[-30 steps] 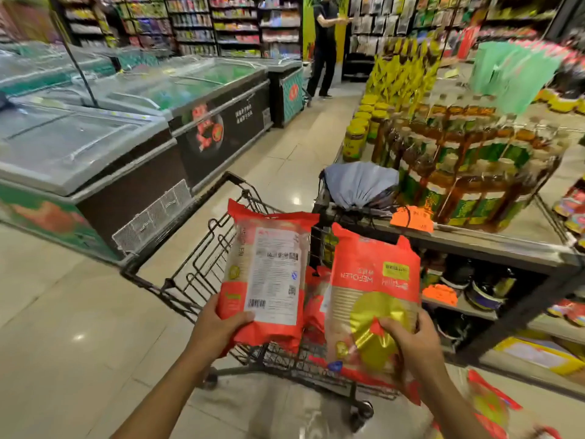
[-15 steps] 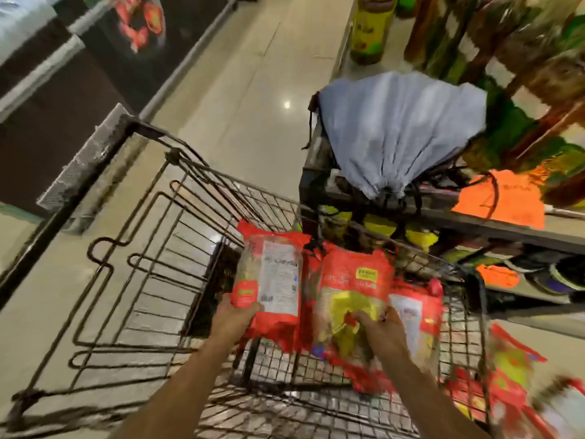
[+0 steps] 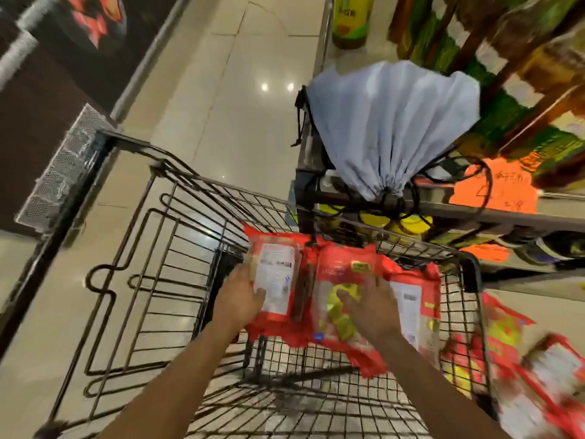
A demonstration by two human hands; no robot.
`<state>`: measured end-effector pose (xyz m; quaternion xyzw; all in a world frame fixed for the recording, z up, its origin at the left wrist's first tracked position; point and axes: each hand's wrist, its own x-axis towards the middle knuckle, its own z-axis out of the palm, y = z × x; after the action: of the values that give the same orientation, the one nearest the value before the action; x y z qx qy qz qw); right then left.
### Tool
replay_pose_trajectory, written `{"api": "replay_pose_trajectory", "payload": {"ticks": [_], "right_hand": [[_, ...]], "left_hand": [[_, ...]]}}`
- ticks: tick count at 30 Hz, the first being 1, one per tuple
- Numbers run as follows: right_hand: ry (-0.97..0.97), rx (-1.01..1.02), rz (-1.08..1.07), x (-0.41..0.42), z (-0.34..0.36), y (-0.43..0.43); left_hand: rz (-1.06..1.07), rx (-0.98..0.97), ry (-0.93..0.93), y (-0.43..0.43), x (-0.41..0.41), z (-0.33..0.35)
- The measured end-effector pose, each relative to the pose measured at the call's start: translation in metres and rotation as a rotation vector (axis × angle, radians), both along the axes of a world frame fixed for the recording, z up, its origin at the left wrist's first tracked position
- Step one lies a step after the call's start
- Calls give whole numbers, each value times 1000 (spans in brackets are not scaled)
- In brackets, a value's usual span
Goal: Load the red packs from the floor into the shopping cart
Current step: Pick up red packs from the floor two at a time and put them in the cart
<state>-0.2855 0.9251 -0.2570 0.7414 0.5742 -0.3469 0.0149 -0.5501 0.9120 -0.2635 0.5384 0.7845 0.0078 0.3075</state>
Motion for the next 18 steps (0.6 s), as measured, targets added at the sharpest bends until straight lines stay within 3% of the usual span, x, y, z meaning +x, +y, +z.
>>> {"api": "replay_pose_trajectory", "payload": {"ticks": [4,7,11,18], "right_hand": [[-92,403,275,-32,121,8],[-214,604,312,-37,203,-3],[-323,786,156,-17,282,-41],[-574,737,-196,26,339,-187]], "left_hand": [[-347,203,212,18,28,146],[-495,479,361,15,36,226],[-614,735,396,-3,54,312],[-957,924,231,-62,110,364]]}}
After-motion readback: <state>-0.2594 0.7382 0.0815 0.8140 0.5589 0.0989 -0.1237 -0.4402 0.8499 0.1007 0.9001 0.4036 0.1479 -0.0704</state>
